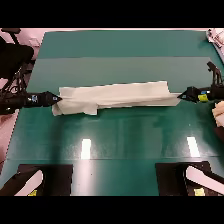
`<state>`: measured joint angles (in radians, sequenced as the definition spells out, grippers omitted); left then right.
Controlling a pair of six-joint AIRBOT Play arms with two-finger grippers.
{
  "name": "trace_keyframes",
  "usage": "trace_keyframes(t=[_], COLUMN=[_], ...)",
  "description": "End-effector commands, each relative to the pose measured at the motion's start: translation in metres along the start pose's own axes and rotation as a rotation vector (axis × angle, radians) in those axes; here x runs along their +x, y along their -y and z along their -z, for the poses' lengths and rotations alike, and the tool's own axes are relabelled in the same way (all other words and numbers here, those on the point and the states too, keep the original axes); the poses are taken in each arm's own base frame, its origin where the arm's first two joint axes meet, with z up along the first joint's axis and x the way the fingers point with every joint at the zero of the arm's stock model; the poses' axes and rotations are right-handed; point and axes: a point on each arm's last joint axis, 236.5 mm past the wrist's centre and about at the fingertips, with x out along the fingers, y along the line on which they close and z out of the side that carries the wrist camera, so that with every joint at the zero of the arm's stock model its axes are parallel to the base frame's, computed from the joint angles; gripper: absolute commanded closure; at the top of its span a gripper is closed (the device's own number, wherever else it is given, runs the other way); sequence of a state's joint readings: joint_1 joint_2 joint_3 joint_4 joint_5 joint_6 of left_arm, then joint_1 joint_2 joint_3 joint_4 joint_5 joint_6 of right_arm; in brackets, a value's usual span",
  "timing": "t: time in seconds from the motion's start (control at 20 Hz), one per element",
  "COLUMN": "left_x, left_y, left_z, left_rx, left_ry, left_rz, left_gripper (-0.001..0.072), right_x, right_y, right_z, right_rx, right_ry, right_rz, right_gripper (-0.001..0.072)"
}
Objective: Fold the shirts.
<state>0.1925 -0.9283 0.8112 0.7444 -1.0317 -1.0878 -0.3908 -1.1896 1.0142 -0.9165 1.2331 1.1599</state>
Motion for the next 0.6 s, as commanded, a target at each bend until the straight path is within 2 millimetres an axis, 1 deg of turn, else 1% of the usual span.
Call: trace_keyframes(t=[0.0, 0.05, 0.1, 0.2, 0.3, 0.35, 0.4, 0.45, 0.55], left_x=[0.013, 0.022, 0.035, 0.067, 0.094, 0.103, 0.108, 0.108, 0.100], left_y=[-0.035, -0.041, -0.042, -0.039, -0.042, -0.047, -0.053, -0.061, -0.075], left_z=[-0.027, -0.031, -0.033, -0.030, -0.028, -0.030, -0.034, -0.040, -0.059], left_rx=[0.038, 0.045, 0.054, 0.122, 0.167, 0.169, 0.177, 0.184, 0.202], left_ry=[0.095, 0.106, 0.109, 0.096, 0.098, 0.112, 0.131, 0.157, 0.233], left_rz=[-0.104, -0.116, -0.111, -0.100, -0.132, -0.156, -0.184, -0.218, -0.285], left_gripper=[0.0683, 0.0683, 0.0683, 0.0683, 0.0683, 0.0683, 0.0683, 0.0683, 0.0683], right_x=[0.025, 0.033, 0.042, 0.057, 0.071, 0.078, 0.085, 0.091, 0.102], right_y=[0.010, 0.015, 0.017, 0.024, 0.027, 0.028, 0.028, 0.028, 0.025], right_z=[-0.027, -0.030, -0.034, -0.040, -0.047, -0.051, -0.056, -0.060, -0.070], right_rx=[0.026, 0.027, 0.023, 0.028, 0.023, 0.019, 0.011, 0.004, -0.016], right_ry=[-0.022, -0.036, -0.055, -0.080, -0.101, -0.109, -0.115, -0.117, -0.123], right_rz=[-0.058, -0.062, -0.065, -0.072, -0.078, -0.083, -0.085, -0.087, -0.092], right_gripper=[0.0693, 0.0692, 0.0693, 0.0693, 0.0693, 0.0693, 0.0693, 0.0693, 0.0693])
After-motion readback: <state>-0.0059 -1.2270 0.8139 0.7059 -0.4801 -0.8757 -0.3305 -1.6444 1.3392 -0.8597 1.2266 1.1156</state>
